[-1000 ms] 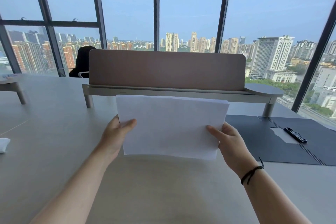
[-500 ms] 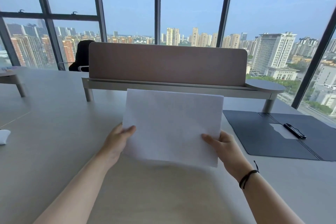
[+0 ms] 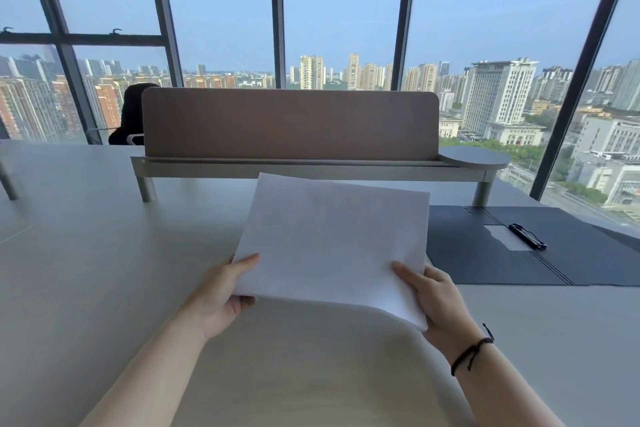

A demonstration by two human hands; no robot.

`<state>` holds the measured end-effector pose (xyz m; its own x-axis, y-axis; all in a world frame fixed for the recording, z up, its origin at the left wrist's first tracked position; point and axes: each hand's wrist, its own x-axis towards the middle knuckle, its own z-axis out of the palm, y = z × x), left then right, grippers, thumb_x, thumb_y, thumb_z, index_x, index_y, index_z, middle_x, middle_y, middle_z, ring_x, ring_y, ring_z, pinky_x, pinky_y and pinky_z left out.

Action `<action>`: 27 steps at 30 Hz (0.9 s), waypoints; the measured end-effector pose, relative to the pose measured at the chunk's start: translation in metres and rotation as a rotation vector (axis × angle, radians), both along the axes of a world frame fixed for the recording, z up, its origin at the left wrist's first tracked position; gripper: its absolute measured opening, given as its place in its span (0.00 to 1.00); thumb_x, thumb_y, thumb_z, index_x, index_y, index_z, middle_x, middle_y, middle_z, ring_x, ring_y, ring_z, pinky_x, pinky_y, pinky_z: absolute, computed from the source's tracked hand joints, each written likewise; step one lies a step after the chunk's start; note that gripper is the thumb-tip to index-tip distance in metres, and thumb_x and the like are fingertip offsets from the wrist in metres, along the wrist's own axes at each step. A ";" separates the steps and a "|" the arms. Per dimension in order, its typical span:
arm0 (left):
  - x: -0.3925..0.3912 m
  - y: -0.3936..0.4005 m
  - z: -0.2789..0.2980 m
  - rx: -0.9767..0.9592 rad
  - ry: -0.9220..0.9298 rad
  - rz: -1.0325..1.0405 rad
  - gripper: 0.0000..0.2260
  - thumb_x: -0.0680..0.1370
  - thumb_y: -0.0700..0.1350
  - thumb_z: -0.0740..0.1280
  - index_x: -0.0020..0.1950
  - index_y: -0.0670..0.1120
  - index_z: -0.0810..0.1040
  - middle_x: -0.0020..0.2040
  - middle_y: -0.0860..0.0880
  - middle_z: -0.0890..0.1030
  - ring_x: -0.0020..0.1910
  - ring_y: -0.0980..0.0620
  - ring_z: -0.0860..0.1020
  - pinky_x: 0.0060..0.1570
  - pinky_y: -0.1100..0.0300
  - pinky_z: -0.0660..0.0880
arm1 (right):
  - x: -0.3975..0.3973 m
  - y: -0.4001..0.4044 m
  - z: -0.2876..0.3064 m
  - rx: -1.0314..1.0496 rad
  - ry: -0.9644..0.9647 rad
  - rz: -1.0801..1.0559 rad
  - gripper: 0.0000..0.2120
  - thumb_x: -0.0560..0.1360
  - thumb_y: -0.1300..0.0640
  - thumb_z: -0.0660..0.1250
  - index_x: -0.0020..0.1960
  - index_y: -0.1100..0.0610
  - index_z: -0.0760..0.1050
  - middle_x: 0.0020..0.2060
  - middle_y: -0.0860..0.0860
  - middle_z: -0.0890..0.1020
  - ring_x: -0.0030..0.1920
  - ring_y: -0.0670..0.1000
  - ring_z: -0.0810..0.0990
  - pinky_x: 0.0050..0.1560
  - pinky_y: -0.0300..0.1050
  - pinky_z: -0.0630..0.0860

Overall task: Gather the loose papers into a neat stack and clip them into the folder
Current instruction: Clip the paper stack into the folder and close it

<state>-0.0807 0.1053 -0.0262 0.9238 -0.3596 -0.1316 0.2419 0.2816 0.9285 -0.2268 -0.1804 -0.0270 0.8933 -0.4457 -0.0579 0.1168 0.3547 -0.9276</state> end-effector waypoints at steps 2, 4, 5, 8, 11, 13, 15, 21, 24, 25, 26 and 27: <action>-0.008 -0.014 0.001 -0.042 0.018 -0.009 0.10 0.78 0.40 0.67 0.59 0.43 0.80 0.43 0.47 0.87 0.39 0.48 0.83 0.26 0.61 0.78 | -0.007 -0.008 -0.001 0.006 -0.005 -0.038 0.06 0.78 0.64 0.69 0.50 0.67 0.83 0.47 0.64 0.88 0.39 0.60 0.88 0.44 0.55 0.86; -0.013 -0.032 0.001 -0.124 0.052 0.010 0.09 0.79 0.38 0.65 0.58 0.43 0.80 0.45 0.47 0.87 0.41 0.49 0.85 0.30 0.60 0.81 | -0.013 -0.019 -0.004 0.007 -0.012 -0.076 0.07 0.78 0.64 0.69 0.52 0.67 0.83 0.48 0.63 0.88 0.40 0.60 0.87 0.44 0.54 0.86; -0.016 -0.042 0.003 -0.182 0.080 0.029 0.09 0.80 0.38 0.64 0.58 0.44 0.80 0.45 0.47 0.88 0.40 0.50 0.86 0.30 0.60 0.81 | -0.016 -0.024 -0.006 0.007 -0.018 -0.096 0.08 0.78 0.63 0.70 0.52 0.67 0.83 0.48 0.63 0.88 0.41 0.59 0.87 0.44 0.53 0.86; -0.031 -0.083 0.008 -0.370 0.140 0.088 0.09 0.80 0.41 0.66 0.59 0.45 0.81 0.49 0.48 0.88 0.45 0.51 0.87 0.36 0.59 0.83 | -0.026 -0.037 -0.009 0.001 -0.051 -0.148 0.07 0.78 0.62 0.70 0.52 0.65 0.84 0.49 0.62 0.88 0.41 0.57 0.88 0.41 0.50 0.86; -0.053 -0.138 0.016 -0.427 0.140 0.096 0.12 0.81 0.45 0.66 0.63 0.48 0.80 0.58 0.48 0.86 0.55 0.49 0.84 0.53 0.52 0.81 | -0.036 -0.045 -0.010 -0.003 -0.064 -0.167 0.07 0.78 0.61 0.69 0.51 0.64 0.84 0.50 0.62 0.88 0.44 0.58 0.87 0.49 0.54 0.84; -0.067 -0.177 0.020 -0.415 0.144 0.054 0.13 0.81 0.47 0.66 0.65 0.47 0.79 0.58 0.46 0.86 0.58 0.46 0.83 0.59 0.47 0.78 | -0.046 -0.053 -0.010 -0.013 -0.049 -0.174 0.07 0.78 0.61 0.70 0.50 0.64 0.85 0.51 0.64 0.87 0.47 0.59 0.85 0.53 0.57 0.79; -0.077 -0.211 0.025 -0.391 0.142 0.025 0.13 0.81 0.46 0.66 0.64 0.45 0.79 0.55 0.46 0.87 0.56 0.46 0.84 0.58 0.46 0.78 | -0.059 -0.070 -0.008 -0.045 -0.014 -0.180 0.05 0.77 0.62 0.71 0.47 0.62 0.85 0.51 0.65 0.87 0.47 0.59 0.84 0.50 0.56 0.77; -0.086 -0.298 0.024 -0.187 0.112 -0.089 0.11 0.81 0.48 0.67 0.60 0.45 0.81 0.52 0.47 0.88 0.46 0.49 0.86 0.40 0.55 0.81 | -0.108 -0.147 -0.003 -0.044 0.094 -0.158 0.08 0.77 0.69 0.67 0.50 0.60 0.84 0.45 0.57 0.89 0.46 0.60 0.86 0.52 0.59 0.82; -0.089 -0.337 0.023 -0.243 0.170 -0.195 0.21 0.81 0.60 0.60 0.65 0.49 0.80 0.59 0.45 0.85 0.54 0.44 0.85 0.52 0.47 0.81 | -0.116 -0.172 -0.008 0.009 0.075 -0.236 0.08 0.78 0.68 0.67 0.48 0.61 0.84 0.44 0.57 0.88 0.41 0.55 0.87 0.44 0.51 0.83; -0.089 -0.353 0.022 -0.299 0.204 -0.216 0.25 0.80 0.65 0.56 0.67 0.51 0.79 0.61 0.45 0.84 0.59 0.42 0.82 0.60 0.43 0.77 | -0.117 -0.179 -0.010 0.033 0.059 -0.262 0.08 0.79 0.68 0.67 0.49 0.62 0.84 0.44 0.56 0.89 0.40 0.54 0.87 0.43 0.51 0.84; -0.089 -0.367 0.023 -0.362 0.252 -0.228 0.30 0.78 0.69 0.53 0.67 0.52 0.79 0.61 0.44 0.84 0.61 0.40 0.81 0.65 0.42 0.73 | -0.117 -0.184 -0.012 0.062 0.040 -0.281 0.07 0.79 0.68 0.66 0.50 0.62 0.84 0.43 0.55 0.89 0.40 0.53 0.87 0.42 0.51 0.84; -0.087 -0.379 0.022 -0.386 0.284 -0.219 0.32 0.78 0.70 0.51 0.65 0.51 0.80 0.59 0.44 0.85 0.60 0.40 0.81 0.65 0.44 0.72 | -0.116 -0.188 -0.012 0.098 0.017 -0.295 0.07 0.79 0.68 0.66 0.49 0.62 0.83 0.42 0.55 0.89 0.39 0.53 0.87 0.41 0.51 0.85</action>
<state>-0.1676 -0.2741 -0.0038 0.7688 -0.6119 -0.1859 0.5604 0.5045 0.6568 -0.3429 -0.3682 -0.0390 0.7244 -0.6774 -0.1276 0.2125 0.3956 -0.8935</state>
